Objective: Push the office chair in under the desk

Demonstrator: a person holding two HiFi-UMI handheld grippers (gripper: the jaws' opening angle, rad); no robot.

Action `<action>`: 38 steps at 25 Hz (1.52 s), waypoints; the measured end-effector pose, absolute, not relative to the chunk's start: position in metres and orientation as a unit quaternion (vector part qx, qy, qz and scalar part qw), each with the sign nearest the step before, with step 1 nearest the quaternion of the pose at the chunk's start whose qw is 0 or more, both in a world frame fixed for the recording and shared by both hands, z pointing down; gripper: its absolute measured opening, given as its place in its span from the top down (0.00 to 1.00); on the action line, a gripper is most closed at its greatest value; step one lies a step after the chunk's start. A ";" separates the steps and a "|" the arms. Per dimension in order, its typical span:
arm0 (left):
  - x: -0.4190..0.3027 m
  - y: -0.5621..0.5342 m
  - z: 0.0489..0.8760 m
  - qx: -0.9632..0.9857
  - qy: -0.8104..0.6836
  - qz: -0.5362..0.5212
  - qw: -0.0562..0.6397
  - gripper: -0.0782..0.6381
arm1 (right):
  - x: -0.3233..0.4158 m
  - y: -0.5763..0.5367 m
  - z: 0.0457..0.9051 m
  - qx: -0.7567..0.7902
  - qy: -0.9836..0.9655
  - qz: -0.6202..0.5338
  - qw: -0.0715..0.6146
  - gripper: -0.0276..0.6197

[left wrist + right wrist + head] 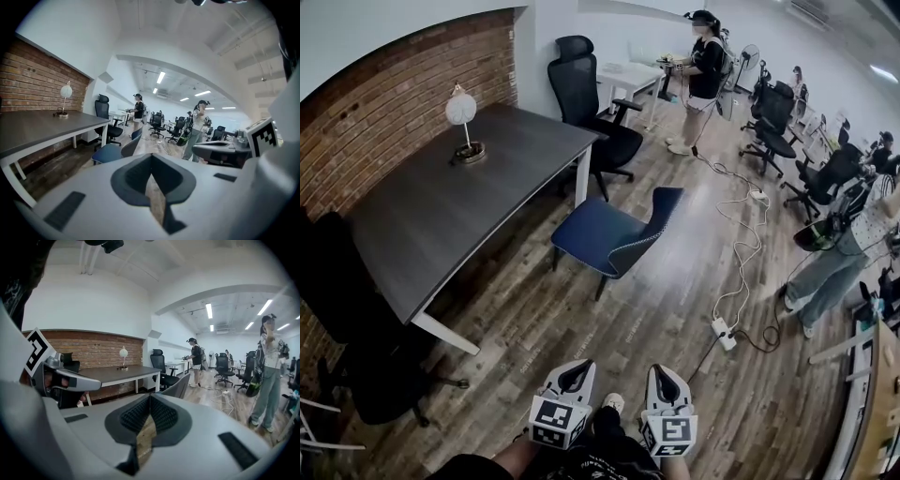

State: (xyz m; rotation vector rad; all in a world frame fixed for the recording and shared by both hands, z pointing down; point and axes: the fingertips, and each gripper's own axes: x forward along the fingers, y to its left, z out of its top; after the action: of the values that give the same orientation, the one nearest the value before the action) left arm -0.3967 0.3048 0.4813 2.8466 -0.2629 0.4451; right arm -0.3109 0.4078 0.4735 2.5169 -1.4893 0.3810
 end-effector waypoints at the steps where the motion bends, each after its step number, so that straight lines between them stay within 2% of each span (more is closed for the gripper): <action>1: -0.387 0.304 0.483 0.976 -0.092 0.155 0.124 0.88 | -0.303 0.405 0.476 0.846 -0.507 0.130 0.100 0.95; 17: -0.234 0.307 0.484 0.970 -0.123 0.163 0.133 0.88 | -0.162 0.394 0.478 0.810 -0.560 0.134 0.110 0.95; 38: -0.129 0.272 0.492 0.968 -0.123 0.176 0.130 0.88 | -0.069 0.368 0.484 0.811 -0.553 0.149 0.116 0.95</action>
State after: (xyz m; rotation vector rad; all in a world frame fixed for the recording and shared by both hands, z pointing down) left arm -0.1289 0.2721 0.4923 2.8132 -0.3560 0.5100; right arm -0.0692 0.3682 0.4843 2.3769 -1.6209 0.4350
